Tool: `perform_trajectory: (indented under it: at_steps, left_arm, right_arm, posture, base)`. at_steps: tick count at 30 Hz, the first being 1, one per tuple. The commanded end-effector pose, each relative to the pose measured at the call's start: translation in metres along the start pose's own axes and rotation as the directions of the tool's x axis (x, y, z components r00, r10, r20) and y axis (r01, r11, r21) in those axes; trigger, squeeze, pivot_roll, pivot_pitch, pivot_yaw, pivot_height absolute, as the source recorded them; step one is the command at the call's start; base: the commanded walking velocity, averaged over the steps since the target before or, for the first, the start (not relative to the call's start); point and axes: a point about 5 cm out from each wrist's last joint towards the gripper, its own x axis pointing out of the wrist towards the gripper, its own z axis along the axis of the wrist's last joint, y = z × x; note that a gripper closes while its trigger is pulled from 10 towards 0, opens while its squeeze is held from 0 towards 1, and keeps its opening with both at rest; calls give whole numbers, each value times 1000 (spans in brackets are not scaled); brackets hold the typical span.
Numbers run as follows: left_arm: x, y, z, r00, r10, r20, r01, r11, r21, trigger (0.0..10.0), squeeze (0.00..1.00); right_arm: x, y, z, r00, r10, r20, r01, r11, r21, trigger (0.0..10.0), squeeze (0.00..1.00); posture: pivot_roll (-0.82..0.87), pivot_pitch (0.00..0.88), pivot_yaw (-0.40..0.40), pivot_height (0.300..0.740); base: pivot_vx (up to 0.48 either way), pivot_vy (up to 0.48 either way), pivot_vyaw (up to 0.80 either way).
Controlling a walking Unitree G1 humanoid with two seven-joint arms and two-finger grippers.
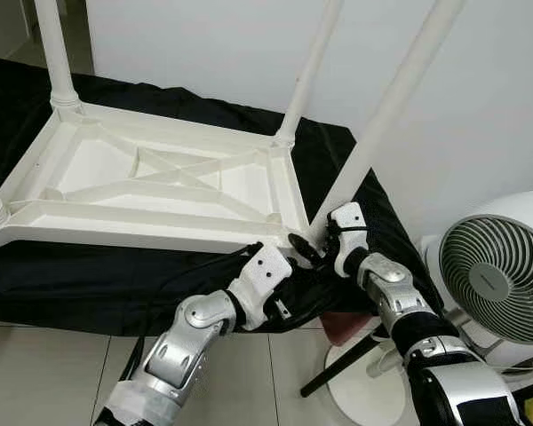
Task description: Building children table
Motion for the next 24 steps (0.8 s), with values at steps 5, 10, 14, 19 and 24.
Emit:
perform_trajectory:
  at_steps: [5,10,14,19,24]
  left_arm:
    - [6,4,0,997,83,5,-83,996,26,10000,0]
    - [7,8,0,995,97,12,-98,994,39,10000,0]
    - [7,8,0,995,97,15,-97,994,45,10000,0]
    - [9,8,0,995,95,19,-95,994,51,10000,0]
    - [10,9,-1,996,85,18,-86,995,44,10000,0]
  right_arm:
    - [-3,6,-17,999,8,-39,-6,999,46,0,0]
    - [-6,1,-20,996,-78,-37,80,994,70,0,0]
    - [-6,0,-21,991,-133,-22,135,985,111,10000,0]
    - [-7,-2,-21,970,-243,1,241,961,134,10000,0]
    - [-9,-4,-19,945,-326,23,320,937,142,10000,0]
  posture:
    - [150,0,-205,740]
    - [148,0,-203,740]
    - [143,0,-198,740]
    - [131,0,-183,740]
    - [113,0,-160,740]
  base:
    - [0,0,0]
    - [0,0,0]
    - [0,0,0]
    - [0,0,0]
    - [0,0,0]
